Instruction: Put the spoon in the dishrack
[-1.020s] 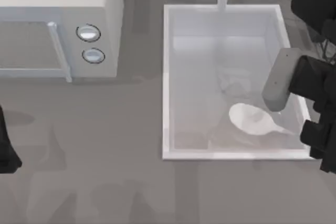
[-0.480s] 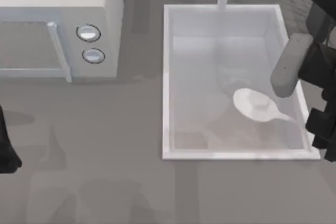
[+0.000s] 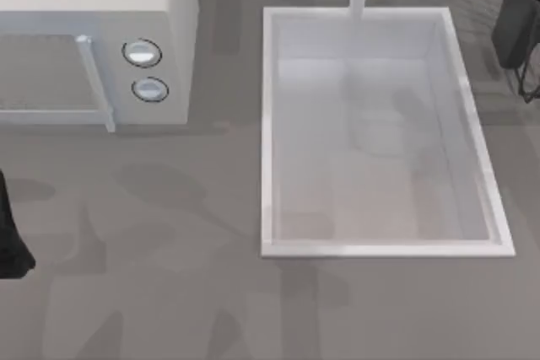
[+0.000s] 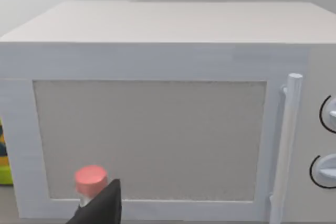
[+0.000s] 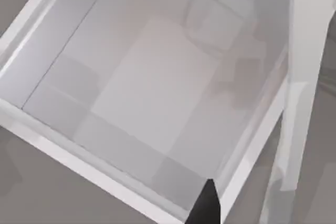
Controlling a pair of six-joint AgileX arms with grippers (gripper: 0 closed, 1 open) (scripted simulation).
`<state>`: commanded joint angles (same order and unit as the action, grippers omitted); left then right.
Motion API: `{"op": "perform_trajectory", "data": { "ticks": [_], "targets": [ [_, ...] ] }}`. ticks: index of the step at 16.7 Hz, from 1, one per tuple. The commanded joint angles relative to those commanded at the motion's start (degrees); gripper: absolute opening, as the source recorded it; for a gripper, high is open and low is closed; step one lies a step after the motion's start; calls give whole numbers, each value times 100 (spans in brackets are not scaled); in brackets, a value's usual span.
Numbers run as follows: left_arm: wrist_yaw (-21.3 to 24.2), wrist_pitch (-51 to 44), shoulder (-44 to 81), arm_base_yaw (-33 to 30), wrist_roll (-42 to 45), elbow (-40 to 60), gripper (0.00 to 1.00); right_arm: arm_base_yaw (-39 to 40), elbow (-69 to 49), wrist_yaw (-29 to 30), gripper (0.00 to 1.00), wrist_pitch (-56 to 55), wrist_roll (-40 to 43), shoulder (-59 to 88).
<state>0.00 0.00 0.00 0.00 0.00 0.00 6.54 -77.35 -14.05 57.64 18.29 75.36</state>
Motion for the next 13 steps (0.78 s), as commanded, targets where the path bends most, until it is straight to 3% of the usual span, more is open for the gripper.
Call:
{"op": "perform_trajectory", "data": {
  "ticks": [8,13],
  "targets": [
    [0,0,0,0,0,0,100,-3264,886,-1585,0,-3861,-1396,-1312],
    [0,0,0,0,0,0,100,-4258,1159,-2111,0,-4896,-1909,-1851]
  ]
}}
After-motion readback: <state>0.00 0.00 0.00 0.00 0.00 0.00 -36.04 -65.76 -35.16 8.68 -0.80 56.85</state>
